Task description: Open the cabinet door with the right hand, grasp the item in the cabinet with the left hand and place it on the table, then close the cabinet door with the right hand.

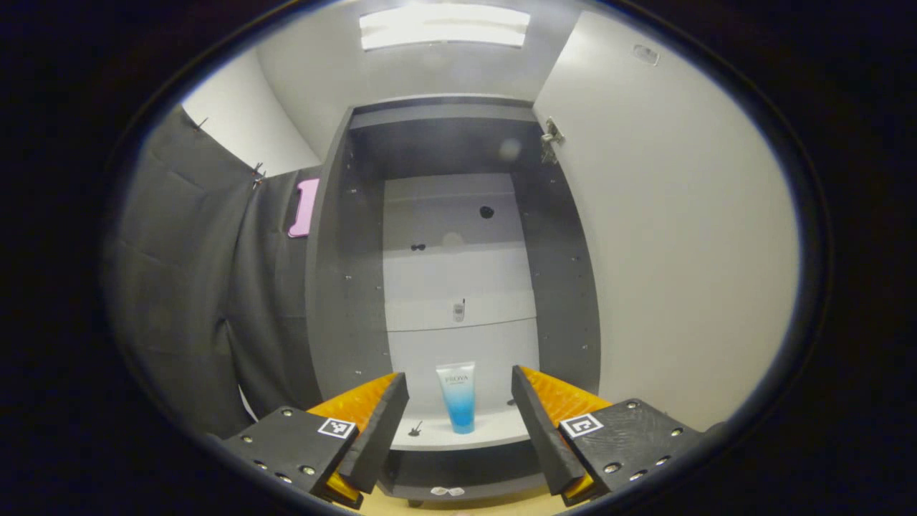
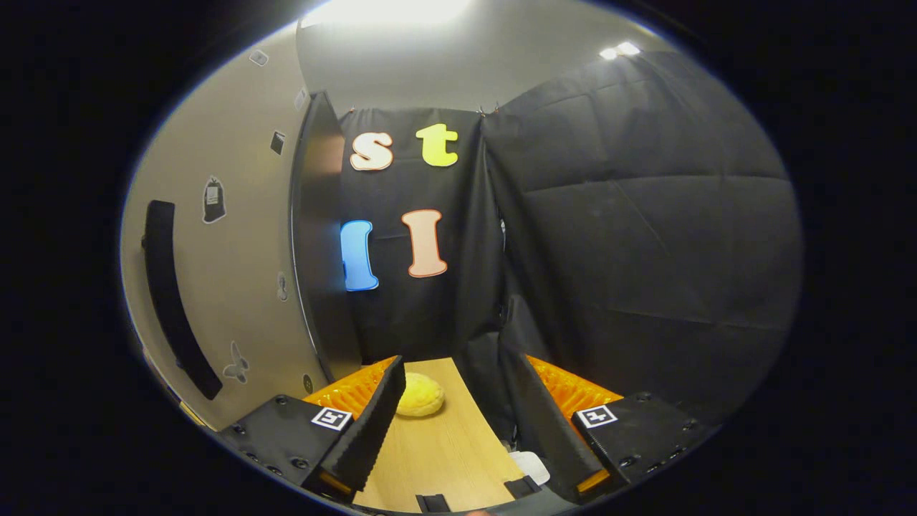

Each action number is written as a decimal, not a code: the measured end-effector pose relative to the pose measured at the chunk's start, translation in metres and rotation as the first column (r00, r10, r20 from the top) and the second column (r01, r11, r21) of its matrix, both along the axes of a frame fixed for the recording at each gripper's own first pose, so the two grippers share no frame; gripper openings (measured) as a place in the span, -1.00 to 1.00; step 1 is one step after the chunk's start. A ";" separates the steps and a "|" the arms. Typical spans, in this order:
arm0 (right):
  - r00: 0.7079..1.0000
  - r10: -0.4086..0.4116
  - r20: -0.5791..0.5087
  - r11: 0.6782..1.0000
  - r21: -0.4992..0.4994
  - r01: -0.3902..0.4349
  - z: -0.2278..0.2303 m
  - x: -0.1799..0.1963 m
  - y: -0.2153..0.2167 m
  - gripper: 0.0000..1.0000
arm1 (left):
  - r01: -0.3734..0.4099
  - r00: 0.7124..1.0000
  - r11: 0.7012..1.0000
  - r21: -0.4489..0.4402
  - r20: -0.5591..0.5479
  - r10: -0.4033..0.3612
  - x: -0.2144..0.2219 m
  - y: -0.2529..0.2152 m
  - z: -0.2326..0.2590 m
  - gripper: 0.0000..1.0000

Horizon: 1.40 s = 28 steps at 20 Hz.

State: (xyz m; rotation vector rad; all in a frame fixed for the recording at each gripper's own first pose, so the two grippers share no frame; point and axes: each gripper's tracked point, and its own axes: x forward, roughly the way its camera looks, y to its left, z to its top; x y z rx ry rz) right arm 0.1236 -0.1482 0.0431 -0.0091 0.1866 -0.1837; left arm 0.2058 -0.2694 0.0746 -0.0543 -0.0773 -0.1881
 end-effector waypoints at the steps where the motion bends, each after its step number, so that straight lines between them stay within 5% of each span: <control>1: 1.000 -0.014 -0.004 1.000 0.003 0.014 -0.002 0.003 -0.002 0.96 | 0.005 1.000 1.000 -0.001 -0.005 -0.005 0.008 -0.002 -0.002 0.76; 19: 0.988 -0.136 -0.075 0.991 -0.021 0.135 -0.028 0.035 0.002 0.84 | 0.078 0.984 0.997 0.008 -0.161 -0.075 0.136 -0.030 -0.097 0.76; 24: 0.989 -0.131 -0.073 0.991 -0.040 0.128 -0.026 0.035 0.005 0.84 | 0.087 0.981 0.996 0.022 -0.174 -0.081 0.149 -0.036 -0.109 0.05; 28: 0.992 -0.112 -0.064 0.993 -0.044 0.109 -0.023 0.036 0.007 0.96 | 0.112 0.978 0.994 0.015 -0.180 -0.107 0.141 -0.035 -0.106 -0.03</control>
